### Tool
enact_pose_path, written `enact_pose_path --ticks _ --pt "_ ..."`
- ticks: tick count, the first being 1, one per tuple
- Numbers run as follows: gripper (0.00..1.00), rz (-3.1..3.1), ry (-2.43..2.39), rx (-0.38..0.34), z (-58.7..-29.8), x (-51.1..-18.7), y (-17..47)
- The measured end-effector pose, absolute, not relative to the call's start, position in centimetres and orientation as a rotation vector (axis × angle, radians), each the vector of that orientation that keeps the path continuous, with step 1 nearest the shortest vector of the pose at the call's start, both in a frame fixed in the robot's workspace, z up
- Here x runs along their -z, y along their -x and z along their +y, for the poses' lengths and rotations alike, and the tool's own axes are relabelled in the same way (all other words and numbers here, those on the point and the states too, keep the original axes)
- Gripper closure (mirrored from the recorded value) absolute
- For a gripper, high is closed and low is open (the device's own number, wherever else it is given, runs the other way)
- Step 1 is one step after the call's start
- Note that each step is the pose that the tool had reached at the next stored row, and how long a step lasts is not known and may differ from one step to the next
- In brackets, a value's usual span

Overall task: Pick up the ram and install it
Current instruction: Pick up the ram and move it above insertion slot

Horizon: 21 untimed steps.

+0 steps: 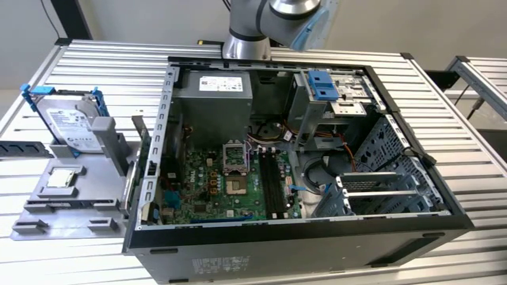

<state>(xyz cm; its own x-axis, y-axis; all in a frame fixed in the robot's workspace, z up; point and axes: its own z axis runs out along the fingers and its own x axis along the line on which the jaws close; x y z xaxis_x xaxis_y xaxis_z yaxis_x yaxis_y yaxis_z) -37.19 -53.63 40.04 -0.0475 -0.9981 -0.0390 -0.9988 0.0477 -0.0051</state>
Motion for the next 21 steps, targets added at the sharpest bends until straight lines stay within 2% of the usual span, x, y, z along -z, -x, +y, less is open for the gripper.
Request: enact_pose_path --ticks 21 --pt "1.0 2.251 2.146 -0.036 -53.6 -40.0 30.6"
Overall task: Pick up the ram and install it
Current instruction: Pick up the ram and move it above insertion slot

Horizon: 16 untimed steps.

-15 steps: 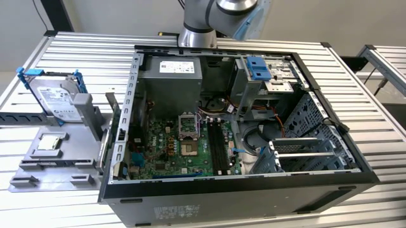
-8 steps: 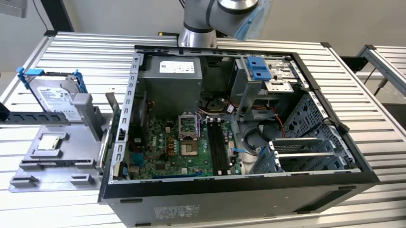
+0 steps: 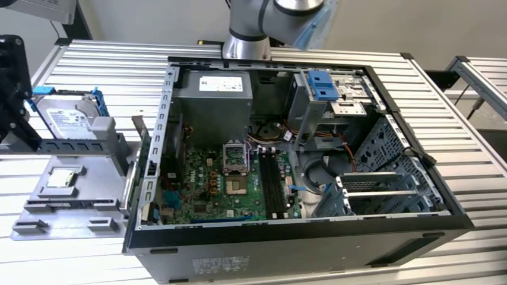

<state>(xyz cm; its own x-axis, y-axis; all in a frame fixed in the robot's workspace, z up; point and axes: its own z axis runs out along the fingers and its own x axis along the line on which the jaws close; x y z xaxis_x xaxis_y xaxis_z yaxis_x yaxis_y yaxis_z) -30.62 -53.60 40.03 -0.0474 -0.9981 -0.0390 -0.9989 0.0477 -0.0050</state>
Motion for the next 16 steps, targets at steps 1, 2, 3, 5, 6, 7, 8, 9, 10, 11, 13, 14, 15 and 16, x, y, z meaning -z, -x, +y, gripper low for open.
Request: enact_pose_path --ticks 1,2,3,5,6,7,8,9,10,11,13,14,15,16 --pt "1.0 2.251 2.146 -0.036 -53.6 -40.0 30.2" --pt "1.0 2.251 2.146 -0.036 -53.6 -40.0 29.9" --pt "1.0 2.251 2.146 -0.036 -53.6 -40.0 29.6" --pt "1.0 2.251 2.146 -0.036 -53.6 -40.0 28.9" --pt "1.0 2.251 2.146 -0.036 -53.6 -40.0 28.5" --pt "1.0 2.251 2.146 -0.036 -53.6 -40.0 28.2" --pt "1.0 2.251 2.146 -0.036 -53.6 -40.0 27.8" --pt "1.0 2.251 2.146 -0.036 -53.6 -40.0 27.5" --pt "1.0 2.251 2.146 -0.036 -53.6 -40.0 27.2" --pt "1.0 2.251 2.146 -0.036 -53.6 -40.0 26.8" --pt "1.0 2.25 2.146 -0.036 -53.6 -40.0 26.0" --pt "1.0 2.251 2.146 -0.036 -53.6 -40.0 25.6" --pt "1.0 2.251 2.146 -0.036 -53.6 -40.0 25.2" --pt "1.0 2.251 2.146 -0.036 -53.6 -40.0 24.7"
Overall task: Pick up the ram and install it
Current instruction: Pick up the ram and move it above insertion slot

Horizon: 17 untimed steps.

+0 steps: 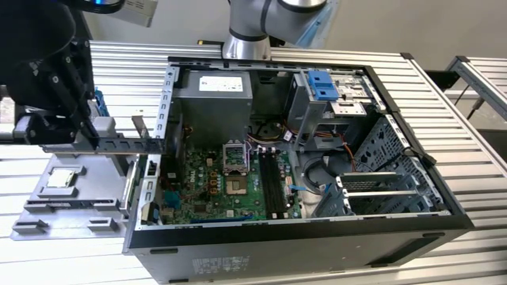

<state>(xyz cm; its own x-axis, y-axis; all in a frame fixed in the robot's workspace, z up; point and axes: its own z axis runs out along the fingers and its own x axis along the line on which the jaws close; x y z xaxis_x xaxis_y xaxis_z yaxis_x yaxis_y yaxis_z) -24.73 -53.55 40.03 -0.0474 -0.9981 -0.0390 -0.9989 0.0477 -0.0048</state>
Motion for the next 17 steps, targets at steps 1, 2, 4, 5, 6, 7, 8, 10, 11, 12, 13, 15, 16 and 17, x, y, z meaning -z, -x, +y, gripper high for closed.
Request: enact_pose_path --ticks 1,2,4,5,6,7,8,10,11,12,13,15,16,17 --pt "1.0 2.251 2.146 -0.036 -53.6 -40.0 24.3" --pt "1.0 2.251 2.146 -0.037 -53.5 -40.0 23.8" --pt "1.0 2.251 2.146 -0.037 -53.5 -40.0 23.0" --pt "1.0 2.251 2.146 -0.037 -53.5 -40.0 22.5" --pt "1.0 2.251 2.146 -0.037 -53.5 -40.0 22.1" --pt "1.0 2.251 2.147 -0.037 -53.5 -40.0 21.7" --pt "1.0 2.251 2.146 -0.037 -53.5 -40.0 21.3" --pt "1.0 2.251 2.146 -0.037 -53.5 -40.0 20.4" --pt "1.0 2.251 2.146 -0.037 -53.5 -40.0 20.0" --pt "1.0 2.251 2.147 -0.037 -53.5 -40.0 19.5" --pt "1.0 2.251 2.147 -0.038 -53.5 -40.0 19.0" --pt "1.0 2.251 2.147 -0.038 -53.5 -40.0 18.1" --pt "1.0 2.251 2.147 -0.038 -53.5 -40.0 17.7" --pt "1.0 2.251 2.147 -0.038 -53.5 -40.0 17.2"
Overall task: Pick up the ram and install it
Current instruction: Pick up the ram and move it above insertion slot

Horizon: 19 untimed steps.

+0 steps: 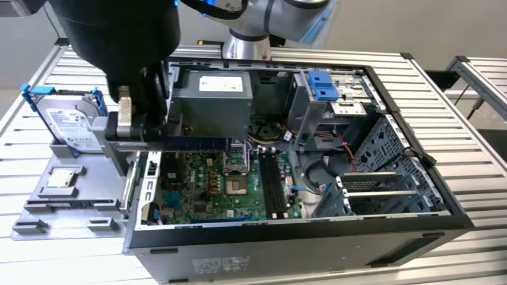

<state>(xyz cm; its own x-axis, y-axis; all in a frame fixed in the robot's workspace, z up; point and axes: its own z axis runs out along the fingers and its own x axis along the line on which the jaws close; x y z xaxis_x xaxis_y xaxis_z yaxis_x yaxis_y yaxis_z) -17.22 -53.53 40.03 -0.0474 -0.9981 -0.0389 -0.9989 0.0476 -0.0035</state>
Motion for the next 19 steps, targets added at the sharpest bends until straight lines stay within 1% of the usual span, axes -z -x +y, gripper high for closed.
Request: enact_pose_path --ticks 19 --pt "1.0 2.252 2.147 -0.039 -53.5 -40.0 8.6"
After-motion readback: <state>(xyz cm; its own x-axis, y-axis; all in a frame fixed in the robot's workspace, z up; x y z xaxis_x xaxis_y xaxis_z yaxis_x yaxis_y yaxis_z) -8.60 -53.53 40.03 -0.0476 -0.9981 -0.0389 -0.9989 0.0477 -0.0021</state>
